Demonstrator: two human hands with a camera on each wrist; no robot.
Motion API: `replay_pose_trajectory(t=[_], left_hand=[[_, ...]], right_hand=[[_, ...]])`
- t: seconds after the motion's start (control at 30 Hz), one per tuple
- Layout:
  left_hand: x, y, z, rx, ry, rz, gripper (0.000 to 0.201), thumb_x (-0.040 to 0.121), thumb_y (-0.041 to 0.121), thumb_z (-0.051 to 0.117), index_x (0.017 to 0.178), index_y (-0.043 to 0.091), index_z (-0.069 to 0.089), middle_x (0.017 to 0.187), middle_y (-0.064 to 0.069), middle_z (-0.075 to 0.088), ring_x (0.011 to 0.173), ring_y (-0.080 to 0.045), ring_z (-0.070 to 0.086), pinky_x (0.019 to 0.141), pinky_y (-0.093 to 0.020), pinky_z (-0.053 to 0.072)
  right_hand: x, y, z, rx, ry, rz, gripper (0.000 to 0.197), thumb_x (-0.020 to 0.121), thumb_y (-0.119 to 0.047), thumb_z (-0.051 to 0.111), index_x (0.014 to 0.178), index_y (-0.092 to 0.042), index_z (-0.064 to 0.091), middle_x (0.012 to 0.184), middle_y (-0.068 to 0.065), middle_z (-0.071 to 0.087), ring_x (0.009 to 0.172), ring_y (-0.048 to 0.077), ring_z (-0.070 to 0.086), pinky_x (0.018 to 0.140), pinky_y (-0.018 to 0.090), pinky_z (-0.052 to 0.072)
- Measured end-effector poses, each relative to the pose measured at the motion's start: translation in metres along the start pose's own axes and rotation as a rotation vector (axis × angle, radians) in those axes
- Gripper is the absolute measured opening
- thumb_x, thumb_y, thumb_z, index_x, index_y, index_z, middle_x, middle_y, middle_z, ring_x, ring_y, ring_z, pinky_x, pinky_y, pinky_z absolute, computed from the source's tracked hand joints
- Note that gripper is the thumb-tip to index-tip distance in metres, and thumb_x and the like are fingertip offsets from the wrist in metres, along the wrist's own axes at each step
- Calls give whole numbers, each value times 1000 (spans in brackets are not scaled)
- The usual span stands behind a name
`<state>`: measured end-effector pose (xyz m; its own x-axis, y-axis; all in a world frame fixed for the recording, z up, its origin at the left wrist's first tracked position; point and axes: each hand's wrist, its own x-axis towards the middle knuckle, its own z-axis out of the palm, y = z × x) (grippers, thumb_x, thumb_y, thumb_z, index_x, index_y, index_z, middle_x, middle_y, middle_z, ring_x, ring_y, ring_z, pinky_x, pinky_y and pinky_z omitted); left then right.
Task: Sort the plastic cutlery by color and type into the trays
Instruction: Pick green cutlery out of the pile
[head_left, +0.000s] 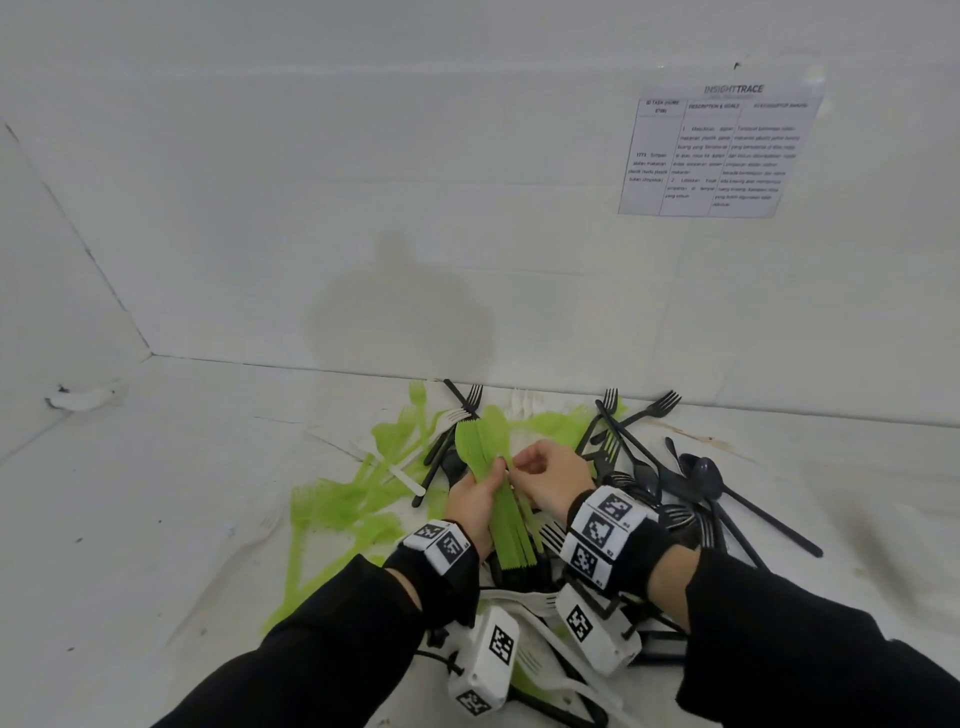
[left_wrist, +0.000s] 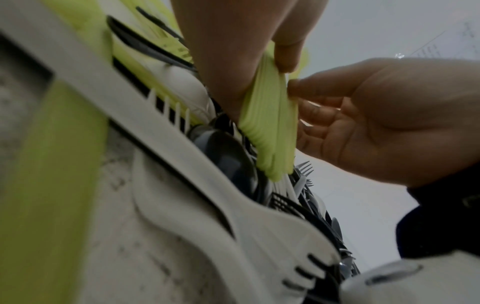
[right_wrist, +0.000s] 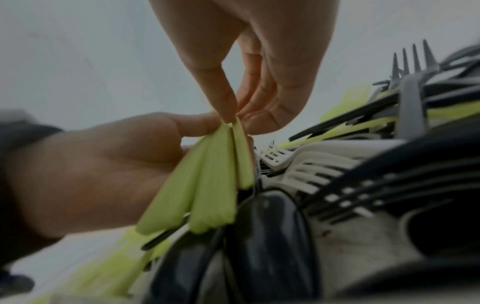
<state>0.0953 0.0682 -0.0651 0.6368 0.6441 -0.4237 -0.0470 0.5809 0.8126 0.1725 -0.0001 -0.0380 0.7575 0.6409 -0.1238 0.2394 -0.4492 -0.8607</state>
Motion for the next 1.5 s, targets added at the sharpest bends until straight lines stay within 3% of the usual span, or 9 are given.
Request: replay_pose_trajectory(t=[0.17,0.23,0.4,0.77,0.97,1.1,1.23,1.33,1.5], left_hand=[[-4,2,-2,2,30,-26,16,94,18,53,102,6,60,81,-16,62,56,-24,63,47,-31,54],[-4,3,-2,1,42,-34,19,95,19,52,105,5,59,88,-16,63,68,-27,63,54,-33,54],[-7,2,-1,19,5,-32,11,94,17,53,91,10,61,89,-15,63,73,-26,61,63,-34,53],[-12,4,-2,17,-104,-60,21,95,14,52,102,-4,60,89,-18,64,62,-24,64,49,-27,55],[-9,4,-7,46,-5,-50,30,92,18,56,106,-7,63,112,-28,63,83,-32,64,71,-39,56],[-1,9,-8,12,-1,-64,25,94,23,54,103,2,63,102,-22,64,82,-32,63,73,-44,54],[1,12,2,-86,-60,-88,26,99,22,42,111,4,57,103,-18,62,84,-28,61,71,-39,53],[-3,11,9,-92,-75,-87,32,102,21,36,123,4,51,104,-14,62,86,-22,59,73,-33,48],[-19,3,29,-12,-202,-118,35,103,24,28,115,7,57,101,-9,62,89,-18,58,78,-28,46]], right_hand=[[-8,5,1,72,-37,34,8,85,-12,62,87,-19,58,83,-3,56,78,12,56,68,24,51],[-12,8,2,22,-18,15,18,82,-13,63,75,-27,54,77,-7,54,79,14,56,77,31,53],[-25,7,1,-59,49,-51,14,80,-11,62,79,-20,51,67,-11,48,74,11,50,70,19,39],[-23,7,4,24,-32,-49,16,81,-23,65,72,-30,55,83,2,66,76,22,64,79,43,56],[-17,-3,-5,99,-261,-3,14,87,-8,61,81,-19,55,73,3,60,60,13,59,63,25,54],[-12,-10,-7,138,-394,40,25,84,-9,67,99,-17,49,80,5,61,68,16,62,64,25,55],[-16,-8,1,-104,-148,-60,22,82,-15,65,101,-20,54,95,5,65,93,22,64,88,37,52],[-25,-13,-2,-207,-132,-93,32,87,-24,58,116,-12,51,110,7,63,102,22,60,92,33,48],[-44,-19,-28,-281,-71,-57,49,84,-23,63,127,-8,45,124,11,57,114,24,56,92,27,45]])
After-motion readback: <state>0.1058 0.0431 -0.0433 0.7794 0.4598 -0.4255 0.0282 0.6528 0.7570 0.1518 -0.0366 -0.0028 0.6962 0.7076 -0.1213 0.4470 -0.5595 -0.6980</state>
